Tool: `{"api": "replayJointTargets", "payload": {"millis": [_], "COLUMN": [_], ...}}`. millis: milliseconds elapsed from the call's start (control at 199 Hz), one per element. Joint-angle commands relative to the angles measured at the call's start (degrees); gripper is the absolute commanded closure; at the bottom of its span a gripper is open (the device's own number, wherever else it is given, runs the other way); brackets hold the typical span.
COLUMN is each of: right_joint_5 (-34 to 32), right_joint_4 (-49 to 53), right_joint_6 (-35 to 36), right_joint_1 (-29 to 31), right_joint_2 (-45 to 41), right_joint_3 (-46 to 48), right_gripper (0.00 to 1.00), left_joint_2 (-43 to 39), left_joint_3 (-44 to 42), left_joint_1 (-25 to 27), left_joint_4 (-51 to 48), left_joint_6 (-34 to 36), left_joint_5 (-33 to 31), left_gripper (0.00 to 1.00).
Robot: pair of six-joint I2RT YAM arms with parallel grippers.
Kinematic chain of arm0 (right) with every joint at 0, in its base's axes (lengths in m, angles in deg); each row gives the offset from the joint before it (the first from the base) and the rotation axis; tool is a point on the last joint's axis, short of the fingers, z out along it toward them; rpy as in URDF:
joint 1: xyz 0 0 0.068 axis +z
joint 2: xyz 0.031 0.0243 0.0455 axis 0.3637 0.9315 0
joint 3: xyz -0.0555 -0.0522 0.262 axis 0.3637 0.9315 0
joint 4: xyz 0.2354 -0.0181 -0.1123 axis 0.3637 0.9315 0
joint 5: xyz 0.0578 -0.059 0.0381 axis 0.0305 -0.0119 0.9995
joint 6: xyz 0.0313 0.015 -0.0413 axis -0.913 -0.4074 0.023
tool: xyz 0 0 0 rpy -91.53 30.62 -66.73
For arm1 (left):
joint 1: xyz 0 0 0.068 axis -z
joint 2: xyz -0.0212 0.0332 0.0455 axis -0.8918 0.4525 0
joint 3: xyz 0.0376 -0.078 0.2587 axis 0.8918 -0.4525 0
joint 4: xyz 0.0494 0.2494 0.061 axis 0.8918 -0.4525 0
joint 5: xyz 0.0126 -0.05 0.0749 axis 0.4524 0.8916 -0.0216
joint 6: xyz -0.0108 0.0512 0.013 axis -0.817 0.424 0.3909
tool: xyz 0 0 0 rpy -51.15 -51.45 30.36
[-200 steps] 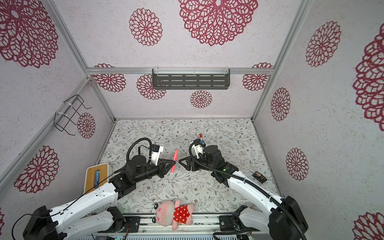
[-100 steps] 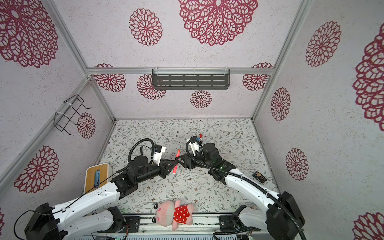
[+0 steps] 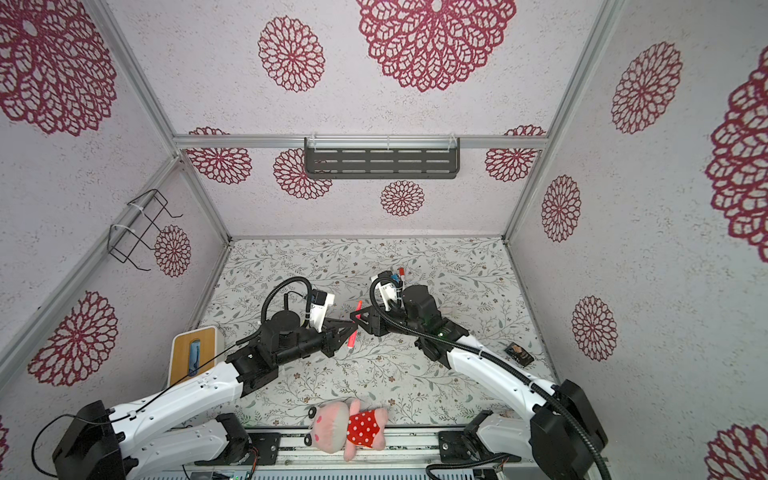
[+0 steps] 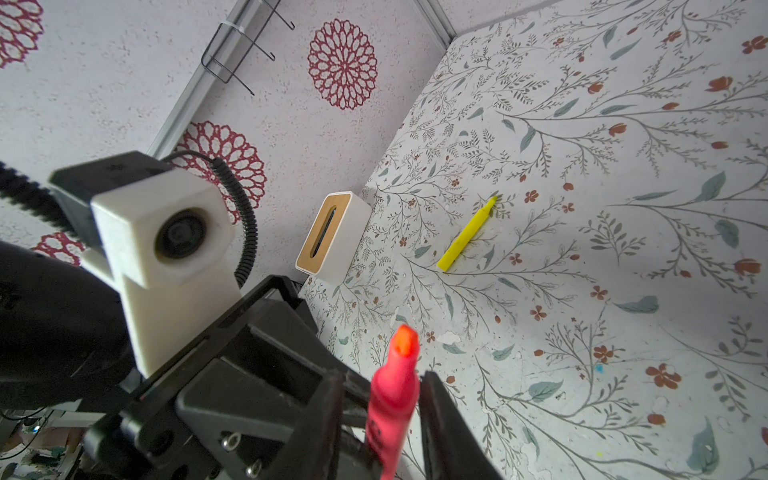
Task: Insert the pens into the pen caps
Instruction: 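Raise the pink highlighter upright while the right gripper moves in to grip it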
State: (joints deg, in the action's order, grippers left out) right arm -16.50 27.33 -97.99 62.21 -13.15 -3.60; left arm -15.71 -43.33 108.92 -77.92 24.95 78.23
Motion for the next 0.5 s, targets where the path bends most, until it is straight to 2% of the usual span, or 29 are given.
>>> {"api": "replayJointTargets", "payload": {"millis": [0, 353, 499], "right_joint_5": [1.36, 0.55, -1.21], "right_joint_4": [-3.04, -2.84, -1.84], "right_joint_6": [-0.50, -0.58, -0.10], "right_joint_1": [0.43, 0.60, 0.60], "right_joint_2": [0.09, 0.23, -0.78], "right_joint_3": [-1.84, -1.73, -1.77], "right_gripper": [0.68, 0.85, 0.89], "left_joint_2": [0.25, 0.29, 0.39], "left_joint_3": [1.74, 1.76, 2.27], "left_joint_1": [0.75, 0.84, 0.93], "left_joint_4": [2.22, 2.23, 1.55], "left_joint_6": [-0.02, 0.28, 0.29], "left_joint_5": [0.14, 0.34, 2.19], "left_gripper": [0.84, 0.83, 0.67]}}
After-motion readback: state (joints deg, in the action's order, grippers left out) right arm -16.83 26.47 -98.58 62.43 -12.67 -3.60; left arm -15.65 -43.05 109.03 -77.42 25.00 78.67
